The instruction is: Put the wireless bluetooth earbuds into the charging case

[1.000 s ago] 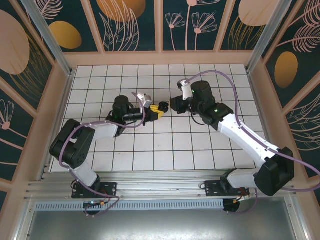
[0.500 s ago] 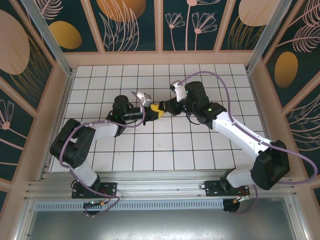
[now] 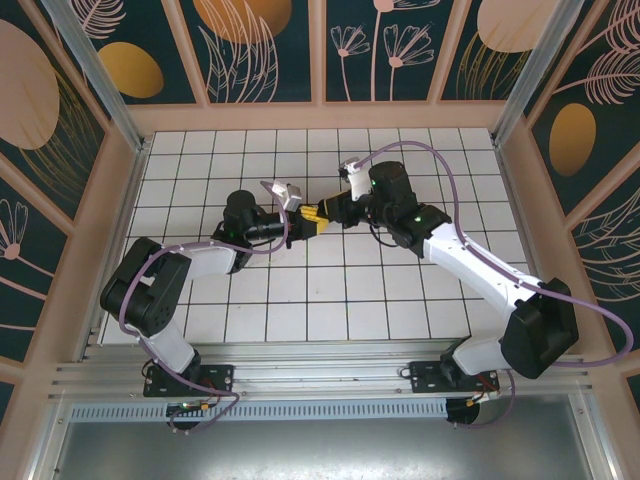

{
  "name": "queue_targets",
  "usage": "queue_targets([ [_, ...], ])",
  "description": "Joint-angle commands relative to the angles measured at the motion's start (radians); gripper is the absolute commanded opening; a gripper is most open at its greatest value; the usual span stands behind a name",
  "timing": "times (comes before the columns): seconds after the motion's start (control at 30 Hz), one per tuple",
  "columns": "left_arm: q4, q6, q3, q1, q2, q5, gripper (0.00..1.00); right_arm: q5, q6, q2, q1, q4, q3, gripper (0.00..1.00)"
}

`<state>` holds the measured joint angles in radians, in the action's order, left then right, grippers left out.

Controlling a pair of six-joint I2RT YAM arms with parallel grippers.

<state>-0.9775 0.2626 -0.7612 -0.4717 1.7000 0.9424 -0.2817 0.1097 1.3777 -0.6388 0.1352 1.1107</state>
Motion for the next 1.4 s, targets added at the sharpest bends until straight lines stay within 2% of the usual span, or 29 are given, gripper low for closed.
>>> queue_targets([
  [0.0, -0.108, 0.052, -0.006, -0.003, -0.007, 0.014, 0.08, 0.014, -0.007, -0.009, -0.017, -0.024, -0.014, 0.20],
  [0.4, -0.191, 0.130, -0.013, -0.004, -0.001, 0.013, 0.08, 0.050, -0.021, -0.029, -0.026, -0.032, -0.044, 0.20],
  [1.37, -0.183, 0.055, 0.014, -0.003, -0.046, 0.004, 0.09, 0.028, -0.194, -0.081, -0.047, 0.064, -0.028, 0.20],
])
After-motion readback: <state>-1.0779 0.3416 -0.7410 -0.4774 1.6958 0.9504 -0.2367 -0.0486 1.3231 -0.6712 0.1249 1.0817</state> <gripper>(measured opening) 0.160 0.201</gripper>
